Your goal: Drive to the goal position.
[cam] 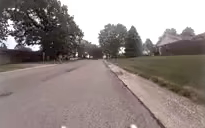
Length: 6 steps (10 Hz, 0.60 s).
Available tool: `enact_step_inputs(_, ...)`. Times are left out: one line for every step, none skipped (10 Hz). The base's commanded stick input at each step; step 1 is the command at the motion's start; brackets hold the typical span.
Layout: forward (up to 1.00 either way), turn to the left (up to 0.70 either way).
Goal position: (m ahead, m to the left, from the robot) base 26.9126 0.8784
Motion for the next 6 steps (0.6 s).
enact_step_inputs(0.50, 0.00)
enact_step_inputs(0.50, 0.00)
enact_step_inputs(0.50, 0.00)
enact_step_inputs(0.50, 0.00)
enact_step_inputs(0.50, 0.00)
enact_step_inputs(0.50, 0.00)
